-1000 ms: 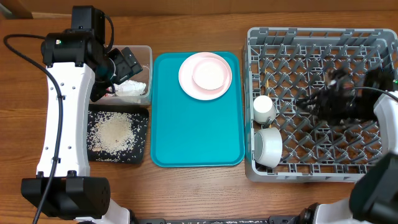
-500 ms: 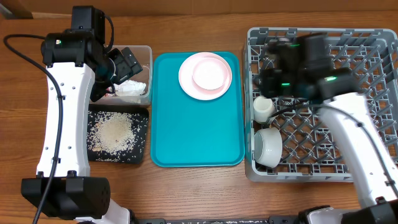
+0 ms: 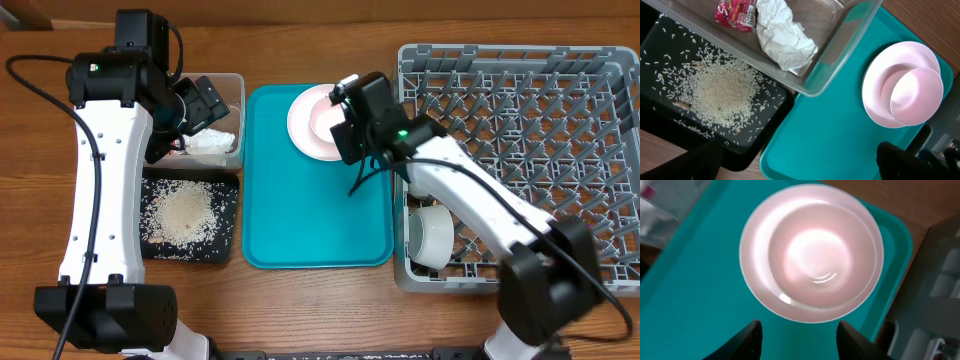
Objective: Sort waste into correct bins and load items into the dishwasher
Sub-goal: 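Move the right gripper to the pink bowl and grip its rim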
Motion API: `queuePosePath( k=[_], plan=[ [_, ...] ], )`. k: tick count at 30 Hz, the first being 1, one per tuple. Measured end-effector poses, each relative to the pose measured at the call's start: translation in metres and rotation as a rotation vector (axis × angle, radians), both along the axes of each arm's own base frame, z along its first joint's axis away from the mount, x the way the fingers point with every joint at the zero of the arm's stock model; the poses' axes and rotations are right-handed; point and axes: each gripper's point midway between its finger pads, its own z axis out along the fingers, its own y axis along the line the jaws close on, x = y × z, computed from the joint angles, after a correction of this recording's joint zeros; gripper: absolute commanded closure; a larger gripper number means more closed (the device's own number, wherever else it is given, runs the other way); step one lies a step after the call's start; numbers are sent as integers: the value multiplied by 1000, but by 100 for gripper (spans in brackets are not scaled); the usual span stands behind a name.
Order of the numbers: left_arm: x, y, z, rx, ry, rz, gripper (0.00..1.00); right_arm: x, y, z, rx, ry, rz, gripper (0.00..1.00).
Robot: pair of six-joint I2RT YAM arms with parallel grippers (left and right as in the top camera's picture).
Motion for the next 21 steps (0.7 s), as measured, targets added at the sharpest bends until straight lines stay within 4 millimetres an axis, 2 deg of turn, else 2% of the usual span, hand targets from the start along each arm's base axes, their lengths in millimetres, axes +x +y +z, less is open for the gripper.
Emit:
queuePosePath(
  k=[4,11,14,16,21],
  plan=[
    [0,0,0,0,0,0,0,16,8,-15,-26,11,14,48],
    [0,0,0,0,0,0,0,40,27,4,22,-87,64,46],
    [0,0,0,0,0,0,0,45,37,4,48,-106,96,48],
    [0,0,0,0,0,0,0,46,43,-7,60,-90,117,50],
    [0,0,0,0,0,0,0,45,52,-48,61,-20,154,51]
  ],
)
